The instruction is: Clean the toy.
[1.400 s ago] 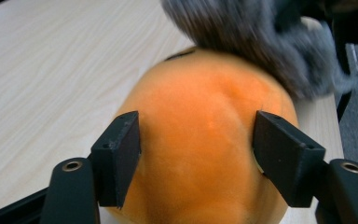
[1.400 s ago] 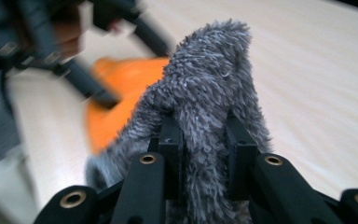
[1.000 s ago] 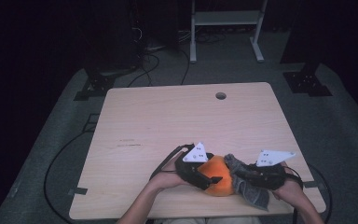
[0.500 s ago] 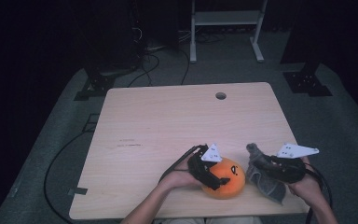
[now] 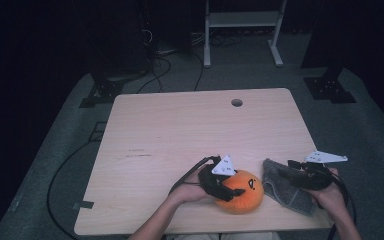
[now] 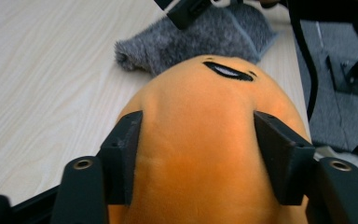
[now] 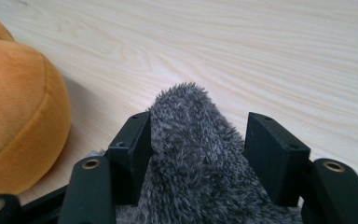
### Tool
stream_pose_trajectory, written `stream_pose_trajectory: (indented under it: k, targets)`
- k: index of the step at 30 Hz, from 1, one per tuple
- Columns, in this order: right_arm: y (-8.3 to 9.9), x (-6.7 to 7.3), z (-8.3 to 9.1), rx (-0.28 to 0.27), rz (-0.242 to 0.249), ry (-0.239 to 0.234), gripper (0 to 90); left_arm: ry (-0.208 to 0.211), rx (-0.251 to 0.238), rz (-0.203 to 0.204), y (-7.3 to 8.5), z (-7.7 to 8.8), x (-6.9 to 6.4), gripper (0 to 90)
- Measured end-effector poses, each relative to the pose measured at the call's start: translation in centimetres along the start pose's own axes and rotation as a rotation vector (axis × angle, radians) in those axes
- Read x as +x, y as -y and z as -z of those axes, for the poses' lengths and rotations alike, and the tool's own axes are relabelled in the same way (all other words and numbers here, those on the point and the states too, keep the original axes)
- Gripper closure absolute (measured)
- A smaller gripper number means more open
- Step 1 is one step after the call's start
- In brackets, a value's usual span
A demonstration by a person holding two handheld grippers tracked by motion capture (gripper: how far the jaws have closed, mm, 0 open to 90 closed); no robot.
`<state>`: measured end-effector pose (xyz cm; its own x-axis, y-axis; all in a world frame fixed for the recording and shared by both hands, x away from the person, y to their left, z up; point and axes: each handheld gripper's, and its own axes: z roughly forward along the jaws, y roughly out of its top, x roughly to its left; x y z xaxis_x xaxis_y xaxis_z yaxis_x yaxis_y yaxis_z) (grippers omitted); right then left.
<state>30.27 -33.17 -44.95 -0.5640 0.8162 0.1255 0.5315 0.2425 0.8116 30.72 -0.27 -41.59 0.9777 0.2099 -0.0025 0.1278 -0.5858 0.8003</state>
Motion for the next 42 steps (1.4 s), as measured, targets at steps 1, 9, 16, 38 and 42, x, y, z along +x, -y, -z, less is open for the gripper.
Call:
stream_pose_trajectory:
  k: [1,9,16,38,42]
  targets:
    - [0.0,0.0,0.1,-0.006,0.001,0.004,40.1,0.005,-0.010,0.007,0.0,0.1,0.0,38.5]
    - [-0.1,0.2,0.4,-0.025,0.002,-0.012,40.5,-0.063,-0.024,0.019,-0.5,1.0,1.2,41.8]
    - [-0.5,0.6,-0.1,-0.032,0.007,-0.026,39.1,-0.238,-0.044,0.044,-1.2,2.4,4.6,40.9]
    - [-1.0,1.8,-1.6,-0.003,0.032,-0.055,34.5,-0.330,-0.034,0.121,0.1,3.5,7.6,17.8]
    - [-1.0,1.8,-1.4,-0.006,0.031,-0.058,34.7,-0.333,-0.040,0.116,-0.1,4.0,7.4,12.6]
